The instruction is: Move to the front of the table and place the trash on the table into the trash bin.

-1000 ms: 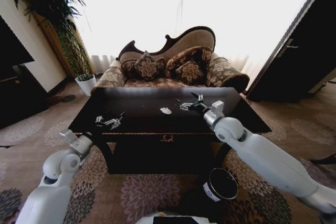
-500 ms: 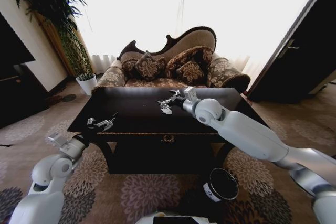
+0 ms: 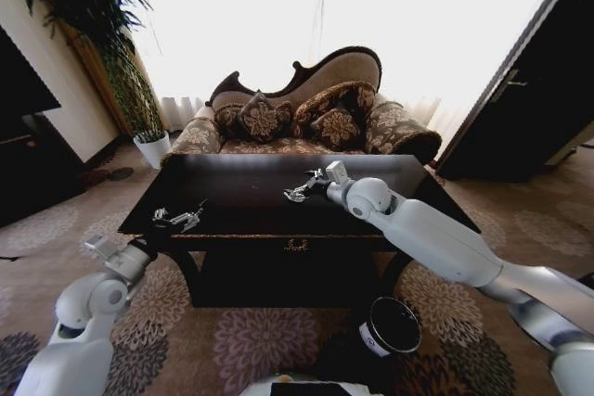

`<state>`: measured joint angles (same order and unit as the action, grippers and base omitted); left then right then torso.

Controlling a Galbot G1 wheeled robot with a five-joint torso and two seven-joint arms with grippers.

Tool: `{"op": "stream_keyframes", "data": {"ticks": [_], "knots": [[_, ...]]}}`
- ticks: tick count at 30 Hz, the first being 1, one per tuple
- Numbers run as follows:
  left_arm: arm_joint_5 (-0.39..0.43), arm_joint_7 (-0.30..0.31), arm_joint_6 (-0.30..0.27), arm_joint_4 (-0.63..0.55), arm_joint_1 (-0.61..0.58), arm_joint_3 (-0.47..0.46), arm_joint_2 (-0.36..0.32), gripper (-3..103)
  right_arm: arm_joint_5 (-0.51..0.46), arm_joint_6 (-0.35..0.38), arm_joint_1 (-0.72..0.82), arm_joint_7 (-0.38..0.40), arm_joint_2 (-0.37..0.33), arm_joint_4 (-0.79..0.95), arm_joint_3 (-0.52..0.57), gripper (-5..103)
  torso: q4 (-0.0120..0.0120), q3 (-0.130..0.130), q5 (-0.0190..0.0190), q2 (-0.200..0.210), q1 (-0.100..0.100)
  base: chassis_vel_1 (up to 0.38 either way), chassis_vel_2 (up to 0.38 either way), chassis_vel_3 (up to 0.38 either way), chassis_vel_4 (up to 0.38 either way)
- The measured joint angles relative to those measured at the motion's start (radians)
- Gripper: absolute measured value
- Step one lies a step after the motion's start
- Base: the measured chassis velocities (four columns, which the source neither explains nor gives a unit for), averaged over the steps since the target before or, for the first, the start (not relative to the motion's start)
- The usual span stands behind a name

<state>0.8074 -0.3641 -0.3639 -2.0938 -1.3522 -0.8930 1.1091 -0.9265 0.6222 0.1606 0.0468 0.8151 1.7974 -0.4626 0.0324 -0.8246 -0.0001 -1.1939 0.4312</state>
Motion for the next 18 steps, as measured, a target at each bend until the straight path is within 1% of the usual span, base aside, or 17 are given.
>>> {"op": "stream_keyframes", "data": {"ticks": [6, 11, 12, 14, 17, 18], "knots": [[-0.002, -0.001, 0.001, 0.002, 0.003, 0.004, 0.003, 100, 0.021, 0.003, 0.026, -0.007, -0.005, 0.001, -0.002, 100, -0.0001, 0.0, -0.0001, 0.0, 0.0, 0.0, 0.0, 0.0, 0.0], [-0.005, -0.001, 0.002, 0.007, 0.005, 0.007, 0.003, 100, 0.056, -0.014, 0.047, -0.013, 0.003, -0.024, -0.001, 100, 0.0001, 0.0, 0.0001, 0.0, 0.0, 0.0, 0.0, 0.0, 0.0], [-0.006, -0.001, 0.002, 0.007, 0.005, 0.007, 0.004, 100, 0.059, -0.016, 0.048, -0.014, 0.007, -0.029, -0.001, 103, 0.0, 0.0, 0.0, 0.0, 0.0, 0.0, 0.0, 0.0, 0.0], [-0.006, -0.001, 0.002, 0.007, 0.005, 0.008, 0.004, 100, 0.059, -0.016, 0.048, -0.014, 0.007, -0.03, -0.001, 103, 0.0, 0.0, 0.0, 0.0, 0.0, 0.0, 0.0, 0.0, 0.0], [-0.007, -0.002, 0.003, 0.01, 0.005, 0.007, 0.004, 100, 0.061, -0.022, 0.048, -0.019, 0.019, -0.049, -0.001, 91, -0.0001, 0.0, -0.0001, 0.0, 0.0, 0.0, 0.0, 0.0, 0.0], [-0.007, -0.002, 0.003, 0.01, 0.005, 0.007, 0.004, 100, 0.061, -0.022, 0.048, -0.019, 0.019, -0.049, -0.001, 91, -0.0001, 0.0, -0.0001, 0.0, 0.0, 0.0, 0.0, 0.0, 0.0]]}}
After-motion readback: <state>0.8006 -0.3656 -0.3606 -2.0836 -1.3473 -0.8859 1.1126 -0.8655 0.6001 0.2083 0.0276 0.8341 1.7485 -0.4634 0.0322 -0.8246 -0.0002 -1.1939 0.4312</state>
